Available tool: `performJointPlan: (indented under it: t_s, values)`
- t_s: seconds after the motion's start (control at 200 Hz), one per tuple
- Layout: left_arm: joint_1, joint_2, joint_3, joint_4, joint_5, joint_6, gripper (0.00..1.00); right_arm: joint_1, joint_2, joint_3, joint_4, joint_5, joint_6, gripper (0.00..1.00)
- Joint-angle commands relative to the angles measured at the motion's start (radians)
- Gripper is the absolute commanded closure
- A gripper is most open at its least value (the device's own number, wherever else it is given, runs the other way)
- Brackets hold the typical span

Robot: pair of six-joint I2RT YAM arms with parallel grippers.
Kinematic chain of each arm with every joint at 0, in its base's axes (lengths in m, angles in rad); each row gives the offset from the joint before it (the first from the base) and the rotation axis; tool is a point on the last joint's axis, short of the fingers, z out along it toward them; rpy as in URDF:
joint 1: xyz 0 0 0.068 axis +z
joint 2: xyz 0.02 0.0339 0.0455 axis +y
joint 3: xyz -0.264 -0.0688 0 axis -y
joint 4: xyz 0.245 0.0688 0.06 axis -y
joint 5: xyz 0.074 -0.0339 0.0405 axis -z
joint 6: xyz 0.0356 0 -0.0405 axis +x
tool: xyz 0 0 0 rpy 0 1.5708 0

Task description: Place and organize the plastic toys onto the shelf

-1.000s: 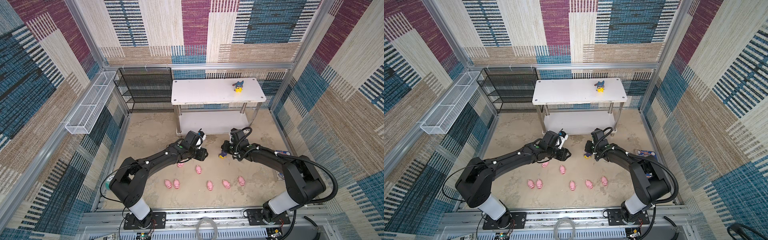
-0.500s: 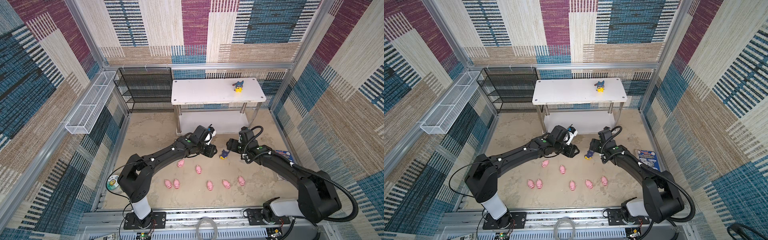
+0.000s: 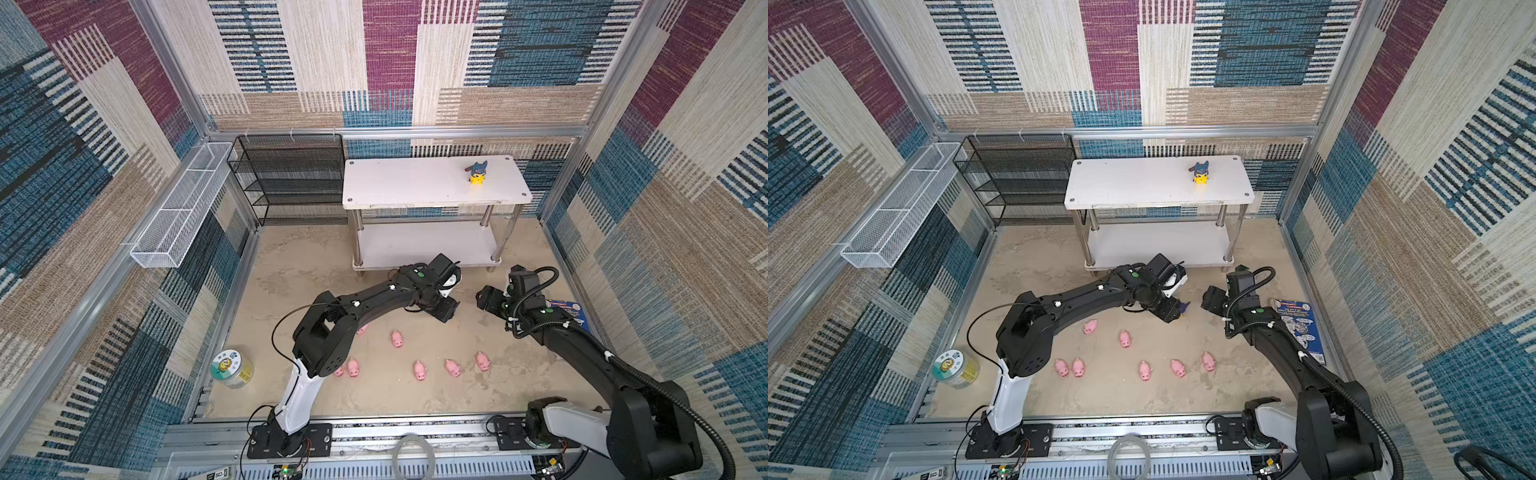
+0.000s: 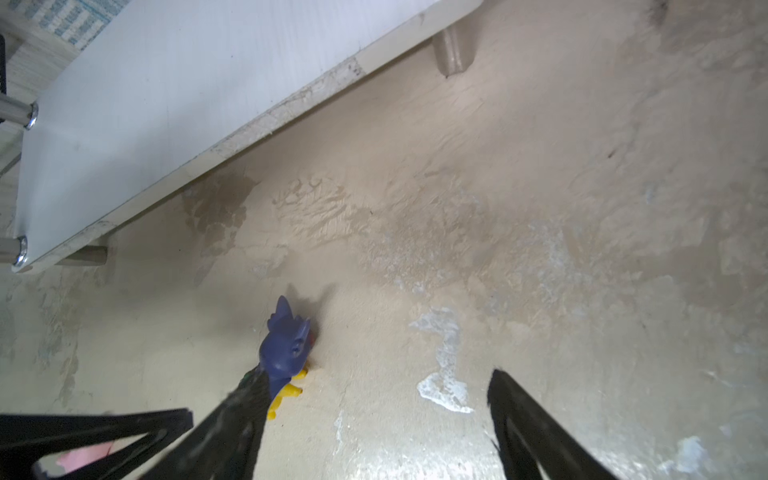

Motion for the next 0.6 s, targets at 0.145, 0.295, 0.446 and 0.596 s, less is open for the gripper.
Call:
performJointPlan:
  t_s: [0.145,0.295,0.446,0.596]
  values:
    - [-0.017,0.153,0.196,-0.117,-0.068,0.038,0.47,-0.004,-0.024,0.008,0.010,-0.031,-0.015,0.15]
    - [-0.018,0.225,0.283,-0.172,-0.111,0.045,0.48,-0.006,-0.031,0.006,0.006,-0.028,-0.016,0.15]
    - [-0.017,0.250,0.308,-0.176,-0.122,0.051,0.48,-0.008,-0.034,0.013,0.001,-0.027,-0.020,0.15]
    - [-0.016,0.266,0.317,-0.178,-0.137,0.054,0.49,-0.007,-0.035,0.020,0.001,-0.022,-0.024,0.14]
